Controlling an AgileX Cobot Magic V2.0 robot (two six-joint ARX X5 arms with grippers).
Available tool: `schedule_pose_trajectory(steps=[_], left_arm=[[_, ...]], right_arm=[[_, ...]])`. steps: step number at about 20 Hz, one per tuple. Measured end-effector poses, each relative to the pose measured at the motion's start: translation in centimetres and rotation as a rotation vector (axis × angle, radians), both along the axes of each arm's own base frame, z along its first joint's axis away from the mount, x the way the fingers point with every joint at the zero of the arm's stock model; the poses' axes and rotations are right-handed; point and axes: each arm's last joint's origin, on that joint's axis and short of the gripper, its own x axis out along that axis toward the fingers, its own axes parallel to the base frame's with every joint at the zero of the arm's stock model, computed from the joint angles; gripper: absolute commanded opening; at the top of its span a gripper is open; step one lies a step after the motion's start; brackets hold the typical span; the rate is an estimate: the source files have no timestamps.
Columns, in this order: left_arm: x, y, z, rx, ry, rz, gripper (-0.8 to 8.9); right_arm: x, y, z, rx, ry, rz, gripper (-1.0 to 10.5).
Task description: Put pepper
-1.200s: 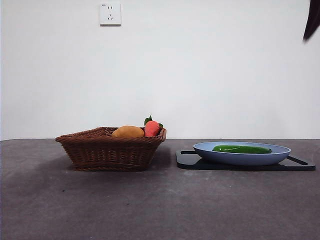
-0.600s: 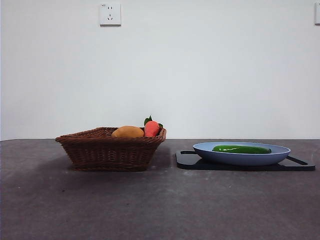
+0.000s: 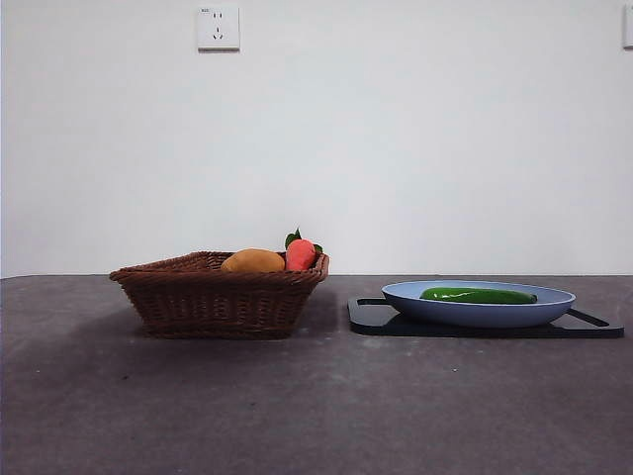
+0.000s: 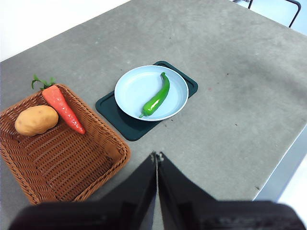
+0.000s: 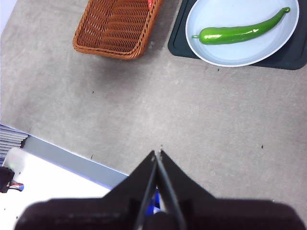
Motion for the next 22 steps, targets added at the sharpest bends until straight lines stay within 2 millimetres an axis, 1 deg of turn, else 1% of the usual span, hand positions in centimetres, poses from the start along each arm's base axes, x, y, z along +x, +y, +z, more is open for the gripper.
schedule_pose_trajectory(steps=[7, 9, 10, 12, 14, 16, 17, 19, 22], left_arm=[[0.0, 0.0, 0.0, 0.000, 0.000, 0.000, 0.08], [0.3, 0.4, 0.0, 0.020, -0.024, 0.030, 0.08], [0.7, 0.9, 0.3, 0.019, -0.051, 0.073, 0.08], [1.4, 2.5, 1.6, -0.063, -0.158, 0.170, 0.08], [1.1, 5.0, 2.8, -0.139, -0.293, 0.273, 0.08], [0.5, 7.6, 2.7, -0.203, -0.429, 0.392, 0.08], [0.2, 8.6, 2.1, -0.233, -0.499, 0.452, 0.08], [-0.4, 10.3, -0.2, -0.281, -0.626, 0.553, 0.08], [-1.6, 12.1, -4.8, -0.311, -0.774, 0.667, 0.08]], right_arm=[[0.0, 0.0, 0.0, 0.000, 0.001, 0.000, 0.1], [0.0, 0.0, 0.0, 0.000, 0.000, 0.000, 0.1], [0.0, 0.0, 0.0, 0.000, 0.001, 0.000, 0.1], [0.0, 0.0, 0.0, 0.001, 0.000, 0.000, 0.1], [0.0, 0.0, 0.0, 0.002, 0.001, 0.001, 0.1], [0.0, 0.0, 0.0, 0.003, 0.001, -0.001, 0.1], [0.0, 0.0, 0.0, 0.004, 0.002, -0.001, 0.1], [0.0, 0.0, 0.0, 0.004, 0.002, -0.001, 0.1], [0.0, 0.0, 0.0, 0.004, 0.002, -0.001, 0.1]])
